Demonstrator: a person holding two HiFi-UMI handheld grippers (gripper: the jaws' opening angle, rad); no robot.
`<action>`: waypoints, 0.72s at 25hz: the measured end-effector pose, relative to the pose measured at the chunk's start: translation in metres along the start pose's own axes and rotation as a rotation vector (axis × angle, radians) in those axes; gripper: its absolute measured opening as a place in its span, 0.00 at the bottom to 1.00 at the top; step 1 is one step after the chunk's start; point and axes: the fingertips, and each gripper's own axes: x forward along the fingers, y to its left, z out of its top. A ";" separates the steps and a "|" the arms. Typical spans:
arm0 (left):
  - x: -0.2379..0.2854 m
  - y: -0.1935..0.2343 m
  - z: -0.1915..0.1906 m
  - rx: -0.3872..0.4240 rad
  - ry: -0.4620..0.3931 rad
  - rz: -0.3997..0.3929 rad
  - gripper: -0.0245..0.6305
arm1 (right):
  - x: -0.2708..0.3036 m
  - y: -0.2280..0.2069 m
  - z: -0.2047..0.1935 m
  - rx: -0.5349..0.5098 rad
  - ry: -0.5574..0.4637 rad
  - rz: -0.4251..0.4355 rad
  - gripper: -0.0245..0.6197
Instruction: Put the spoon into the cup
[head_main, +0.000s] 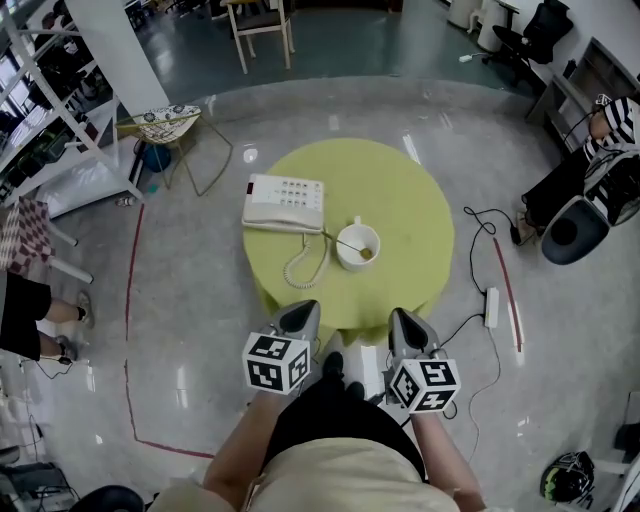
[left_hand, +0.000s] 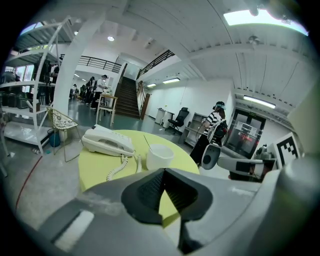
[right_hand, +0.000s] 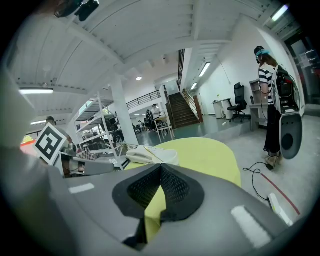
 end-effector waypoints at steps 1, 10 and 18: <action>-0.003 -0.002 -0.002 0.000 -0.002 0.003 0.04 | -0.003 0.001 -0.001 -0.001 -0.001 0.003 0.04; -0.025 -0.017 -0.016 -0.010 -0.014 0.022 0.04 | -0.029 0.004 -0.009 -0.009 -0.010 0.018 0.04; -0.041 -0.034 -0.024 -0.006 -0.029 0.031 0.04 | -0.052 0.005 -0.016 -0.023 0.001 0.023 0.03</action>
